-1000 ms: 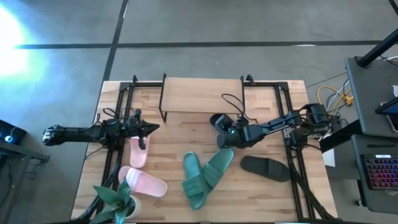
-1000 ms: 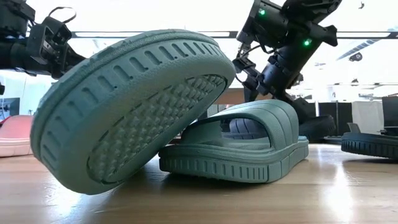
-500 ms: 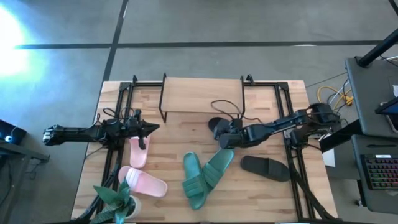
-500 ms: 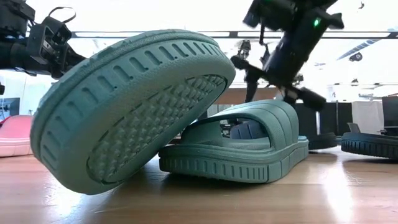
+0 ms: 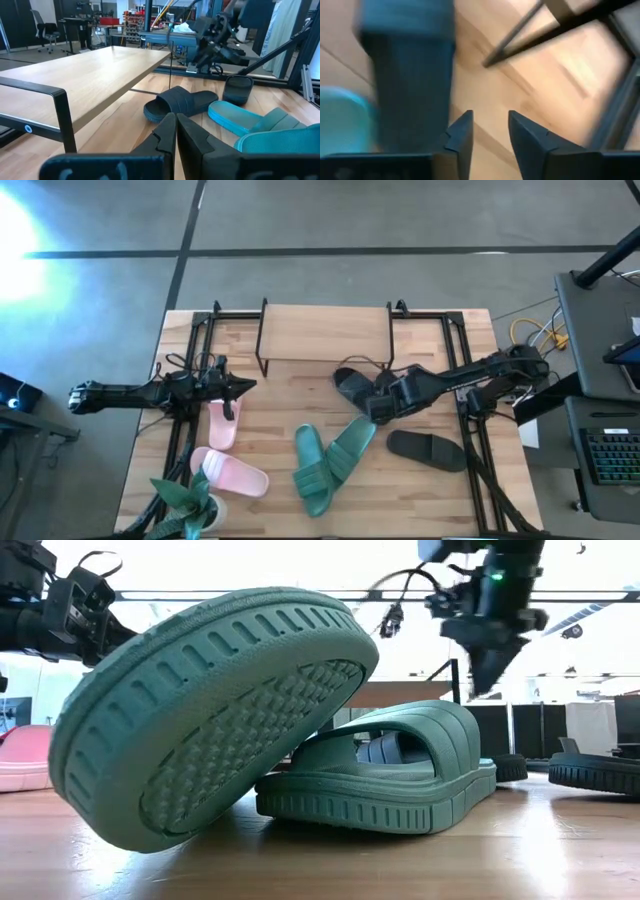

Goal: Pick and place slides into the shelf
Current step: Put the top black slides under the shelf

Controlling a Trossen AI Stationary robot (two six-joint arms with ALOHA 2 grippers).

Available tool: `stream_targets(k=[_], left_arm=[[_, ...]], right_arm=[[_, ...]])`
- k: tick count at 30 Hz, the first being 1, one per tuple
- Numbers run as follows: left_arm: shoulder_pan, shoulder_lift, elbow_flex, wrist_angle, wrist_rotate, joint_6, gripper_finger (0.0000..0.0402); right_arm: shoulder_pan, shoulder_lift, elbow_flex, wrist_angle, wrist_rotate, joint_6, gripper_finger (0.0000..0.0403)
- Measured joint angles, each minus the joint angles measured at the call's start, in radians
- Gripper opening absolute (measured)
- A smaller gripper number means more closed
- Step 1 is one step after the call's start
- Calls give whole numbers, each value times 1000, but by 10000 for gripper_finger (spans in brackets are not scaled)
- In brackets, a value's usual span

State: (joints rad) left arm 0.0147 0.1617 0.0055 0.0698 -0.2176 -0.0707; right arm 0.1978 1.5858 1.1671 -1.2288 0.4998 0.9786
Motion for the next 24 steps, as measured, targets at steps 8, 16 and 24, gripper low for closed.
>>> stream_targets(k=[8,16,24], left_arm=[[0,2,0,0,0,0,0],[0,2,0,0,0,0,0],[0,1,0,0,0,0,0]], right_arm=[[3,2,-156,182,-134,-97,31],[3,17,-201,331,-156,-66,9],[49,102,-200,456,-243,-101,9]])
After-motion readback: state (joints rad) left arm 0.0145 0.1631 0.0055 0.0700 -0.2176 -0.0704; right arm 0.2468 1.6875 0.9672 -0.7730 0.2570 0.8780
